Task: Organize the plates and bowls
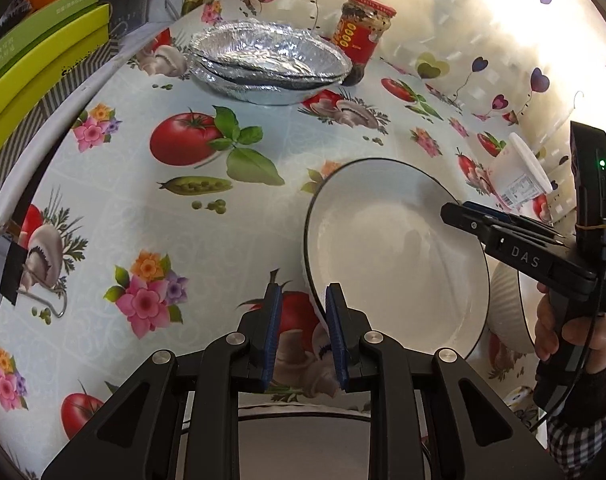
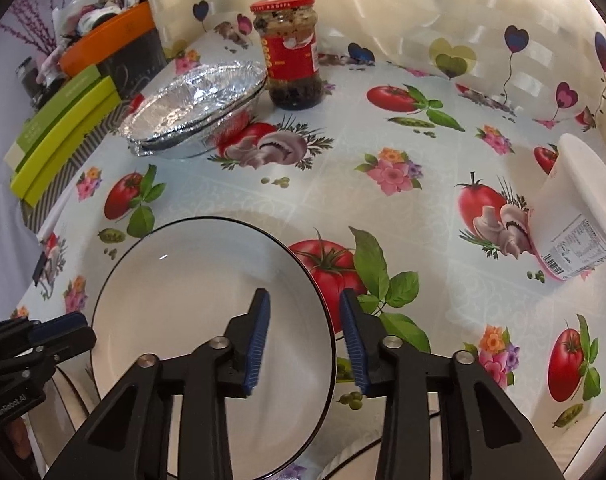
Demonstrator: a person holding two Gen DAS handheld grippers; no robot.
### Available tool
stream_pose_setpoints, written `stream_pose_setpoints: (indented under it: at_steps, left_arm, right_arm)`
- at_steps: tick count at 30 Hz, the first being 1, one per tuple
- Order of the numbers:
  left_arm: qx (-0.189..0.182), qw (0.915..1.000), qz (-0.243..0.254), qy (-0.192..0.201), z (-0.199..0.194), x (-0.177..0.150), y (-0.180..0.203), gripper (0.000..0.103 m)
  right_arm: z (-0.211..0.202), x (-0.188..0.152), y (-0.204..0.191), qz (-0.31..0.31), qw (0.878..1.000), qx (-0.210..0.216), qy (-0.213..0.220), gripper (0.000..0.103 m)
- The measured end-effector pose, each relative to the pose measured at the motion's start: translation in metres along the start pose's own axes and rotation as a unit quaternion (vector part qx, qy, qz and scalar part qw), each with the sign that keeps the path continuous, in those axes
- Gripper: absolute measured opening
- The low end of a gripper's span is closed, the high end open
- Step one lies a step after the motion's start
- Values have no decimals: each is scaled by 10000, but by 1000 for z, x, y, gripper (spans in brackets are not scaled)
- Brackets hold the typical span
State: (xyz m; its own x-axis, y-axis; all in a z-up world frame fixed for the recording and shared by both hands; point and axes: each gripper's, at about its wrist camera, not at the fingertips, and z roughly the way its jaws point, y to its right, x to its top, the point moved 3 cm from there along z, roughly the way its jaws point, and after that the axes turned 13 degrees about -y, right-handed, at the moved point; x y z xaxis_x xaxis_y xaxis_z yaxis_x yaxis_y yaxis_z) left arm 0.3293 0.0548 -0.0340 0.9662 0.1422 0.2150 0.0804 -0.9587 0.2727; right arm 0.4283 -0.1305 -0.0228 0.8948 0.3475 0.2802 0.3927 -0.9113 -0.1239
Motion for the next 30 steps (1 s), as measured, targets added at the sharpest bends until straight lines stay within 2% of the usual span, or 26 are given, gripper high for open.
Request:
stream_pose_setpoints:
  at_steps: [9, 18, 30]
  left_arm:
    - [2, 9998, 165, -140, 9, 1, 14, 23]
    - [15, 9998, 116, -189, 13, 1, 12, 23]
    - [6, 10000, -17, -74, 7, 6, 4, 23]
  right_arm:
    - [5, -2, 4, -66, 9999, -72, -112, 20]
    - [8, -1, 2, -29, 9994, -242, -259, 17]
    - [7, 0, 0, 236, 9990, -73, -375, 17]
